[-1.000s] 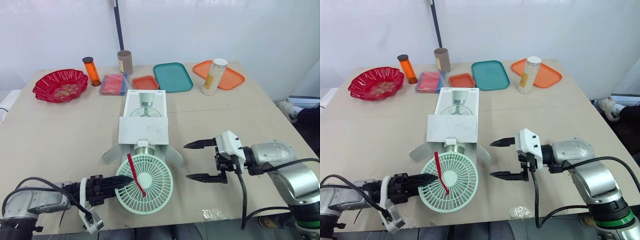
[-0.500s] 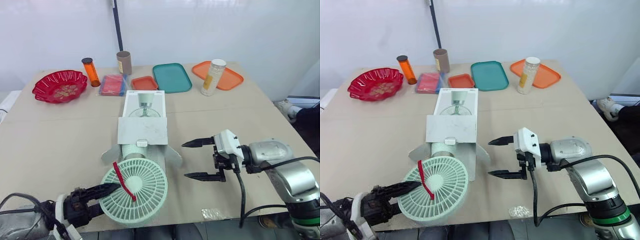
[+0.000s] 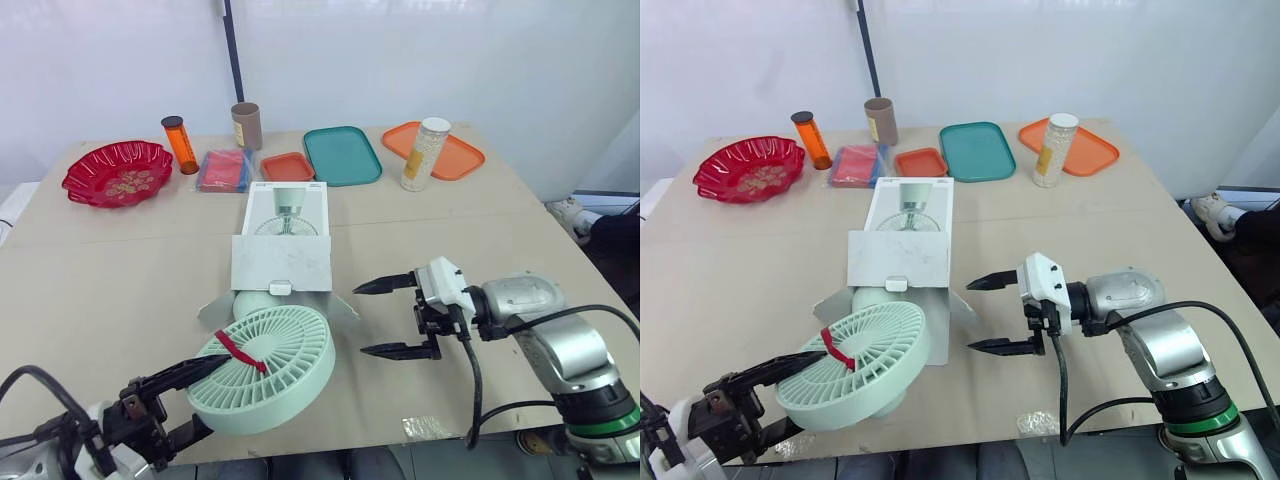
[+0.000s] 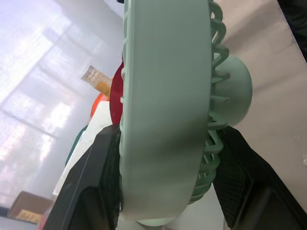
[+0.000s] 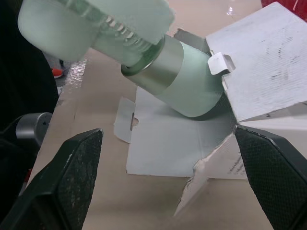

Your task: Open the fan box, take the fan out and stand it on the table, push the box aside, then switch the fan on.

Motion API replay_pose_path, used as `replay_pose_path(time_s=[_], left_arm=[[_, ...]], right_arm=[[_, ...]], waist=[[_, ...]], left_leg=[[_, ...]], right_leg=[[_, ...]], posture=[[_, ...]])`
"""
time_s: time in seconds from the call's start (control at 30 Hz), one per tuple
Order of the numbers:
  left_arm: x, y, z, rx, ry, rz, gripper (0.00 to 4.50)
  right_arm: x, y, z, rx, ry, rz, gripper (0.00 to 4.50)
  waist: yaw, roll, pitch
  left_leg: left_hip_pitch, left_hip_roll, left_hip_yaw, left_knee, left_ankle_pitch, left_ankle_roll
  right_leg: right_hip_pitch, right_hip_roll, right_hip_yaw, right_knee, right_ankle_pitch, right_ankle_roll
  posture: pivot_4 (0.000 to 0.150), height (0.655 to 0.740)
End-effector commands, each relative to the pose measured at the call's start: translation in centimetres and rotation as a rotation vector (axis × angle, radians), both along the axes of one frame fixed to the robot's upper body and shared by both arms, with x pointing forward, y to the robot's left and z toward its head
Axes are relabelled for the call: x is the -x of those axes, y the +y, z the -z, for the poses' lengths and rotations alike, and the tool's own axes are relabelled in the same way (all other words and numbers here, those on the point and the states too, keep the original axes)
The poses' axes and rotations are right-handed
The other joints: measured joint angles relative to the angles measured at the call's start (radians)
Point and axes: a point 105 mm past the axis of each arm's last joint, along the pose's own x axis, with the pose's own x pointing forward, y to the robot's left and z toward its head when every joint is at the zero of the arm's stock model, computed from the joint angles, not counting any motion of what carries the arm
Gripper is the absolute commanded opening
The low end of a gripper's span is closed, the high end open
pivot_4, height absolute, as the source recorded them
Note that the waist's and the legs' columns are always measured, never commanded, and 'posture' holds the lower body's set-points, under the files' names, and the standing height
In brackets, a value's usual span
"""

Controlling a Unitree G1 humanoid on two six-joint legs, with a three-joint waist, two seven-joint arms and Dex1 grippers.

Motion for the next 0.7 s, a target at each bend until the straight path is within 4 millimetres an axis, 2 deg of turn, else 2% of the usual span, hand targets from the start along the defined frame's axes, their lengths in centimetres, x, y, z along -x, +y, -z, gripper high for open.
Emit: replay_pose_path(time_s=[0.03, 0.3, 0.57, 0.7], left_arm=[[1.3, 0.1, 0.2, -0.005, 0.057, -0.009, 2.25], [3.7, 0.5, 0.5, 0.013, 0.103, -0.070, 2.25], [4.8, 4.2, 1.3, 0.139, 0.169, -0.315, 2.25], [5.6, 5.0, 1.3, 0.148, 0.172, -0.381, 2.25]], right_arm=[[-0.1, 0.3, -0.8, -0.019, -0.037, -0.031, 4.50], [-0.1, 1.1, -1.3, -0.050, -0.026, -0.088, 4.50], [0.4, 1.3, -1.6, -0.046, 0.008, -0.164, 4.50], [0.5, 1.3, -2.1, -0.060, 0.021, -0.193, 4.50]], waist=[[0.000, 0.000, 0.000], [0.001, -0.001, 0.000], [0.001, -0.002, -0.001], [0.001, -0.002, -0.001]], left_leg=[[0.000, 0.000, 0.000, 0.000, 0.000, 0.000], [0.000, 0.001, 0.002, 0.000, -0.001, 0.001], [-0.001, 0.002, 0.004, 0.000, -0.002, 0.003], [-0.001, 0.002, 0.004, 0.000, -0.002, 0.003]], right_leg=[[0.000, 0.000, 0.000, 0.000, 0.000, 0.000], [0.001, 0.000, 0.000, -0.001, -0.001, 0.000], [0.001, 0.000, 0.000, -0.001, -0.003, 0.003], [0.002, 0.000, 0.000, 0.000, -0.004, 0.002]], posture=[[0.150, 0.7384], [0.150, 0.7384], [0.150, 0.7384], [0.150, 0.7384]])
